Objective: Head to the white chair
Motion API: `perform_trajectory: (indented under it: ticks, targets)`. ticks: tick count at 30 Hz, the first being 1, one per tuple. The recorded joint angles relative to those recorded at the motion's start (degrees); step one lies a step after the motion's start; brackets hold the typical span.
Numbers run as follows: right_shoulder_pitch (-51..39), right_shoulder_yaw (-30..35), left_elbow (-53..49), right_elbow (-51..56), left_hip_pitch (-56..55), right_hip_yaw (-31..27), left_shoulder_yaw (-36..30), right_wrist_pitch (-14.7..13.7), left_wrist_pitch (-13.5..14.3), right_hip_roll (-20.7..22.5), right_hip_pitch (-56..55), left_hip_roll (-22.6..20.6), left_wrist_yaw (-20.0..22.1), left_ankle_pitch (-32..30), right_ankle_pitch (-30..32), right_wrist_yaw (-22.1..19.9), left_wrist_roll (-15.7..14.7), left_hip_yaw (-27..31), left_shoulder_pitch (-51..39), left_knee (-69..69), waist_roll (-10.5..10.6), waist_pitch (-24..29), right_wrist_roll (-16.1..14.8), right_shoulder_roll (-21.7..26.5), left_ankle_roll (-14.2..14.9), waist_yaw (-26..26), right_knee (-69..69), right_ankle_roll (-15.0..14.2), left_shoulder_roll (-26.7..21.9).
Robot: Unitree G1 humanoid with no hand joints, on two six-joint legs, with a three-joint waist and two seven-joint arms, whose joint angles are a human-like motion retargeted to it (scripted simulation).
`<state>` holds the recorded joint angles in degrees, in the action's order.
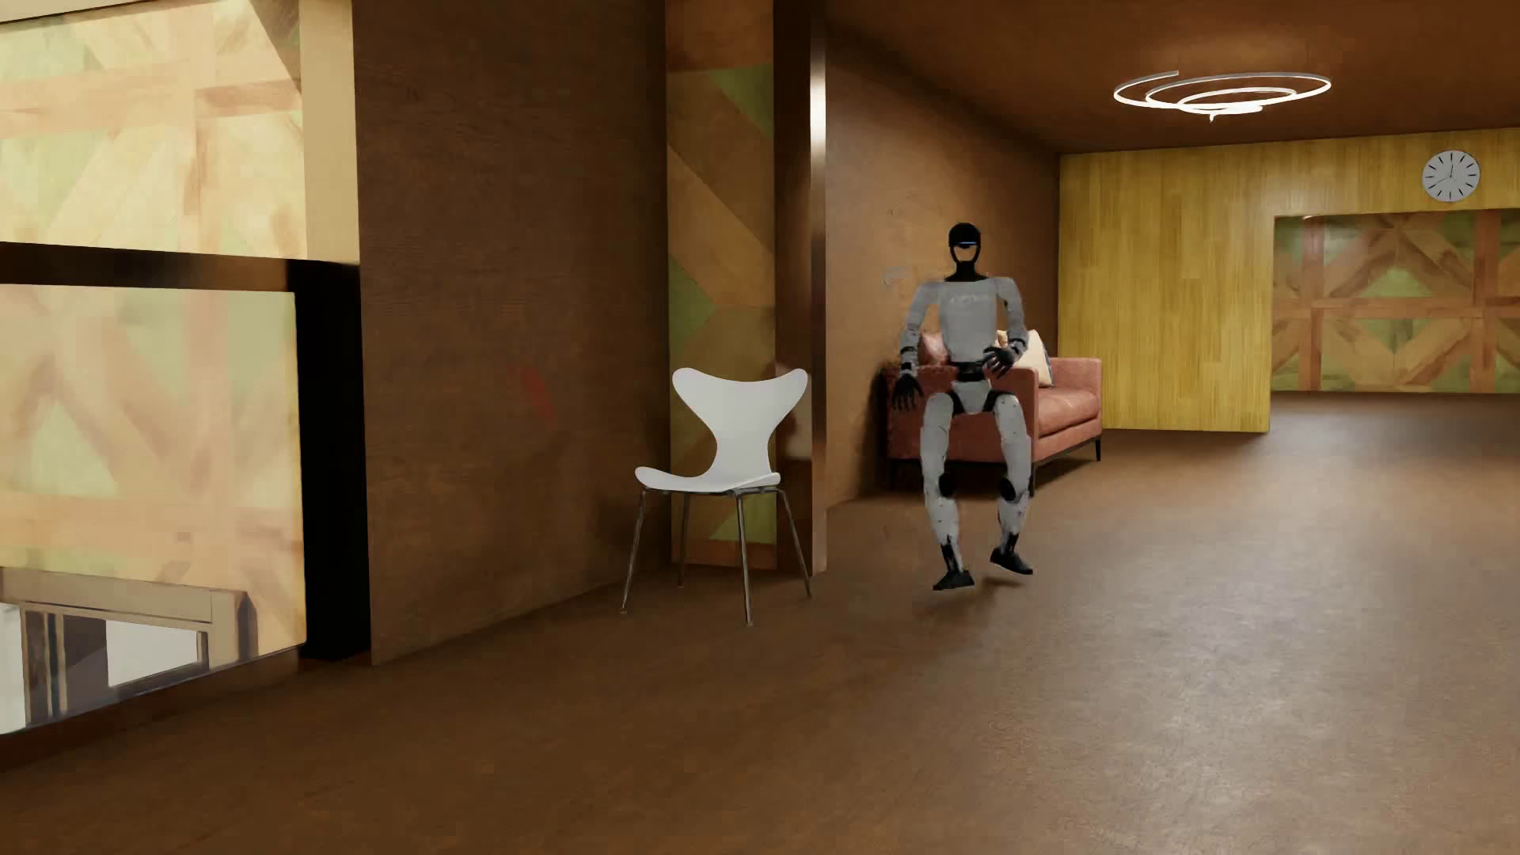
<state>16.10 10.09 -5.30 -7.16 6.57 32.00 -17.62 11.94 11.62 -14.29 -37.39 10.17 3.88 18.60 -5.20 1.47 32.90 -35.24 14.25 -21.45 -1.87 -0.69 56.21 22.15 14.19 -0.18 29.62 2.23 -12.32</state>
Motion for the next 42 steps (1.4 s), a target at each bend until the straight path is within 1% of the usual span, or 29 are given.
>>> perform_trajectory:
  ticks: [1,2,3,4,5,6,7,8,10,11,12,15,16,17,19,22,24,25,28,29,30,31,32,33,36,38,39,40,42]
  targets:
    - [2.7,-3.7,1.2,1.6,1.8,3.0,0.1,0.0,-0.5,2.2,3.1,1.4,0.7,-1.5,2.2,-0.2,3.0,-0.3,-0.4,-3.2,-0.2,-0.2,-1.3,-2.0,0.0,-0.7,-2.7,10.9,-0.6]
    - [5.5,-7.0,2.1,2.8,1.0,1.9,0.9,-0.3,-0.6,3.9,5.4,5.3,1.2,-6.7,0.0,-0.7,6.3,2.3,0.2,-12.4,0.0,-0.1,-2.9,-4.5,0.8,-1.3,-1.5,11.9,-0.9]
    - [6.9,-9.2,3.1,3.1,-2.5,0.5,1.9,-0.3,-1.7,6.0,7.3,9.6,1.9,-13.6,-3.0,-0.9,9.7,7.6,0.8,-24.7,0.5,0.3,-3.5,-6.9,-4.4,-1.5,0.9,12.0,-0.5]
    - [7.1,-10.5,4.2,2.4,-7.2,-0.9,3.7,-0.3,-2.8,8.0,8.8,13.7,2.6,-18.4,-5.8,-0.8,12.6,10.3,2.3,-36.3,1.3,0.9,-2.3,-8.2,-11.1,-1.3,3.4,12.0,1.3]
    - [6.1,-11.1,5.3,1.1,-12.0,-2.8,5.7,-0.7,-3.3,10.2,10.0,15.3,3.2,-18.9,-7.6,-0.1,14.6,13.1,4.4,-44.6,2.2,1.4,0.9,-9.0,-9.2,-0.7,4.7,12.0,3.9]
    - [4.5,-10.6,6.3,0.0,-17.8,-5.5,7.7,-1.5,-3.3,12.6,11.6,12.9,3.4,-16.6,-8.3,0.8,15.1,17.6,6.2,-49.7,2.7,1.8,4.6,-9.3,-7.2,0.3,4.2,11.9,6.5]
    - [2.9,-9.6,6.6,-0.9,-22.7,-9.1,9.7,-3.1,-3.0,14.9,13.7,10.6,3.3,-15.5,-8.3,1.5,14.1,20.5,8.3,-51.5,2.9,1.9,6.9,-9.5,-3.8,1.0,2.3,11.3,8.1]
    - [0.8,-7.5,7.0,-1.7,-26.0,-13.0,11.6,-4.2,-3.0,17.1,15.9,10.6,2.7,-12.7,-8.1,2.3,12.3,20.7,10.1,-50.1,3.0,1.9,7.0,-10.1,-1.0,1.6,0.1,10.5,9.0]
    - [-2.7,-3.0,8.2,-3.0,-30.4,-20.8,14.9,-5.7,-3.6,20.1,20.0,12.8,1.0,-7.8,-8.9,3.6,9.7,18.9,12.8,-40.6,3.3,1.7,3.0,-11.7,-2.2,2.8,-2.7,8.5,8.9]
    - [-4.8,-0.5,7.8,-4.8,-32.1,-24.5,16.0,-6.1,-4.8,21.2,21.6,13.3,0.4,-6.2,-10.0,3.8,10.1,19.2,13.7,-33.5,3.5,1.6,0.9,-12.7,-2.9,3.4,-3.1,7.5,8.4]
    - [-6.5,1.6,7.9,-6.1,-33.7,-28.5,17.3,-6.2,-5.8,22.2,22.9,12.4,0.4,-6.4,-11.2,4.1,10.8,22.8,14.3,-26.0,3.7,1.6,-0.7,-13.4,-2.8,3.9,-3.0,6.4,7.9]
    - [-8.8,5.3,11.3,-9.4,-33.0,-39.6,21.2,-3.9,-8.0,23.7,26.3,6.6,1.6,-17.8,-14.0,2.2,10.5,43.4,14.5,-2.5,4.6,1.2,-2.8,-14.4,-0.6,4.6,-3.3,3.0,8.1]
    - [-8.7,5.8,13.1,-11.1,-31.4,-42.7,22.1,-2.4,-8.4,23.3,27.1,4.9,2.0,-20.5,-14.8,1.5,10.0,46.8,14.2,2.6,4.9,1.1,-3.4,-14.3,0.0,4.2,-2.9,1.9,8.4]
    - [-8.2,5.8,15.0,-13.0,-30.5,-45.2,22.4,-0.9,-8.8,22.4,27.5,4.4,2.2,-19.5,-15.6,0.9,9.4,45.0,13.8,2.2,5.2,1.0,-4.2,-13.8,0.0,3.5,-2.2,0.8,8.6]
    - [-6.5,4.4,17.9,-17.7,-28.8,-48.7,21.5,2.5,-9.7,20.4,27.2,5.4,1.9,-9.4,-17.0,-0.5,8.4,37.0,12.5,-2.0,5.7,1.0,-6.4,-12.8,-0.7,2.5,1.1,-1.4,8.0]
    - [-4.6,-2.3,26.0,-26.0,-23.6,-52.6,18.4,8.1,-14.1,16.7,22.2,2.6,1.6,-4.9,-11.4,-4.0,4.6,27.5,7.2,-0.6,5.0,1.3,-12.9,-11.7,-3.9,2.0,10.4,-4.9,7.1]
    - [-4.8,-4.6,32.6,-32.4,-20.3,-51.3,16.1,11.8,-16.4,14.8,14.6,0.6,0.1,-3.1,-2.5,-6.6,3.5,21.0,3.0,0.5,3.8,1.6,-17.6,-11.6,-5.8,2.2,21.7,-10.0,4.8]
    - [-5.0,-3.6,35.2,-34.9,-18.7,-46.7,14.9,12.3,-17.2,11.7,9.8,-0.4,-0.5,-2.3,0.1,-6.2,3.8,17.8,1.3,1.1,3.1,1.8,-18.8,-11.0,-6.7,2.3,27.9,-12.0,3.5]
    - [-3.6,1.8,42.1,-38.7,-15.9,-26.7,15.4,10.0,-20.5,0.3,3.1,-2.8,-0.8,0.2,-5.4,-2.1,3.1,11.4,-2.4,1.2,1.2,1.9,-20.0,-9.2,-8.8,1.2,32.1,-1.2,2.5]
    - [-2.5,2.8,43.7,-38.9,-15.2,-20.5,16.9,9.1,-21.7,-0.1,3.7,-3.3,-0.3,0.9,-6.8,-0.6,2.9,10.0,-2.9,1.3,0.9,1.7,-20.4,-9.0,-9.3,0.7,28.1,0.3,2.8]
    - [-1.7,3.6,44.9,-38.7,-14.4,-15.5,18.4,8.7,-22.8,1.6,5.0,-3.5,0.4,1.6,-8.8,0.9,2.8,8.5,-3.1,1.4,0.7,1.4,-20.4,-8.9,-9.5,0.3,22.1,-0.4,3.3]
    - [-1.1,4.3,45.5,-38.3,-13.3,-11.9,19.2,8.4,-23.2,4.4,6.7,-3.6,0.9,2.1,-7.6,2.3,2.9,7.0,-3.1,1.7,0.7,1.1,-20.0,-8.8,-9.5,0.0,14.8,-2.7,3.8]
    - [-0.6,4.6,45.7,-37.8,-11.9,-5.5,19.4,8.3,-23.0,5.6,9.9,-3.8,0.9,2.5,-5.3,3.2,3.4,5.4,-2.8,2.9,0.7,0.7,-19.6,-9.0,-9.4,0.0,7.7,5.5,4.0]
    - [-0.2,4.4,45.8,-37.2,-10.6,0.2,18.9,8.4,-22.4,6.1,13.7,-3.9,0.4,3.1,-7.8,3.5,4.0,4.2,-2.5,3.6,0.7,0.3,-19.2,-9.3,-9.1,0.0,2.4,7.5,3.8]
    - [-0.9,3.7,44.4,-36.2,-10.1,-2.3,20.8,8.6,-21.7,9.8,18.6,-1.8,-0.6,4.5,-9.2,1.7,4.2,3.8,-1.0,-1.9,1.6,0.1,-17.9,-10.7,-8.0,-0.4,-4.4,6.8,4.5]
    - [-2.3,3.8,43.0,-35.2,-14.3,-2.8,23.7,8.4,-21.9,10.1,20.0,1.6,0.3,0.7,-9.4,0.8,3.0,5.6,0.1,-13.9,2.1,0.4,-16.8,-10.8,-6.1,0.2,-4.7,6.1,7.0]
    - [-3.1,4.2,42.3,-34.0,-17.9,-3.3,24.4,7.9,-21.4,10.3,20.4,3.5,0.0,-2.5,-9.9,0.7,3.1,8.0,0.6,-22.0,2.3,0.6,-16.0,-10.7,-4.8,0.7,-4.5,5.7,7.4]
    - [-4.3,4.5,41.2,-32.8,-22.1,-3.9,24.4,7.3,-21.4,10.7,20.9,5.2,-0.4,-5.7,-10.5,0.3,3.7,11.1,0.9,-30.3,2.6,0.8,-15.2,-10.7,-5.4,1.3,-4.3,5.4,7.7]
    - [-6.0,4.2,39.9,-30.1,-28.8,-5.1,25.2,6.0,-21.6,11.1,21.9,6.7,-0.6,-5.6,-11.4,-1.6,4.3,17.7,1.8,-40.7,3.1,1.3,-14.9,-10.6,-4.2,2.4,-4.0,4.4,8.0]
